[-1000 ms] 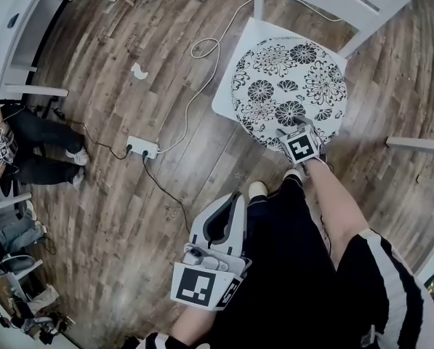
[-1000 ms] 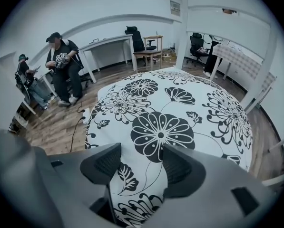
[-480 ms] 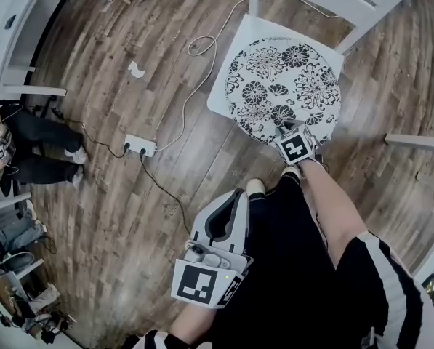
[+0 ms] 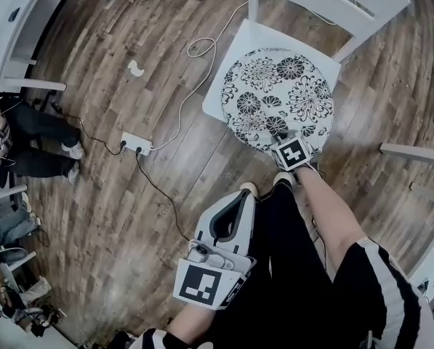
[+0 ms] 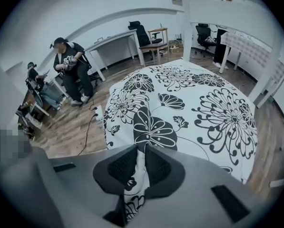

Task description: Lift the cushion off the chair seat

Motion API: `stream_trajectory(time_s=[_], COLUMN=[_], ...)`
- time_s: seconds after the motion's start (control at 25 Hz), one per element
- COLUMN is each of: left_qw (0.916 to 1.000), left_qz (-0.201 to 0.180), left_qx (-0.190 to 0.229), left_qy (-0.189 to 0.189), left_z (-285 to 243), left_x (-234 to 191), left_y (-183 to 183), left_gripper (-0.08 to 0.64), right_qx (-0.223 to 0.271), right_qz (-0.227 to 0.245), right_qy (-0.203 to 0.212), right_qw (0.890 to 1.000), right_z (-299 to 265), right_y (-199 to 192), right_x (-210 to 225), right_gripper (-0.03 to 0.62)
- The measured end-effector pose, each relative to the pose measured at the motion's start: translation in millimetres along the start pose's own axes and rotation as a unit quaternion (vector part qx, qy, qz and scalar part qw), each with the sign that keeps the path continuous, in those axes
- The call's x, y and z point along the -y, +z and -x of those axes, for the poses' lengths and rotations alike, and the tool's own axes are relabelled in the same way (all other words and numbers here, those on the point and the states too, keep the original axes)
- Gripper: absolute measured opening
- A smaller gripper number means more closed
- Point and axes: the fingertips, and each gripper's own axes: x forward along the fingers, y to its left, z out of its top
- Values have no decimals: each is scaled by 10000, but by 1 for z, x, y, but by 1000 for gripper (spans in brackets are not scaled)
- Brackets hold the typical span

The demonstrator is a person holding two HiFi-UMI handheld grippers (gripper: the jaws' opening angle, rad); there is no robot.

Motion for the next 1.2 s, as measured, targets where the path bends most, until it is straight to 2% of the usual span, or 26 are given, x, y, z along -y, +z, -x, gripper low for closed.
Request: stream_trajectory(time_s=[0.16, 0.36, 0.52, 0.8, 1.04, 1.2], left_qw=[9999, 9998, 9996, 9990, 9978, 9972], left_qz=[47, 6, -71, -210, -436, -495], left_qx=[128, 173, 235, 379, 503, 567], left_qy=[102, 128, 121, 129, -14, -38], left_z=[0, -9, -7, -3, -1, 10], left_x=[1, 5, 11, 22, 38, 56], left_y=[-3, 0, 8, 29, 54, 74], left_gripper=[2, 2, 2, 2, 2, 2], right_qx=[238, 640, 1042, 1831, 2441, 2602], right_qz=[-185, 86, 53, -74, -27, -512], right_qy=[113, 299, 414, 560, 677, 922], right_qw=[9995, 9975, 9937, 9815, 9674, 9598], right_z=[6, 25, 53, 124, 190, 233], right_y=[-1, 7, 16, 43, 77, 82], right_x=[-6, -17, -25, -28, -37, -48], right_gripper=[46, 40, 38, 37, 37, 37])
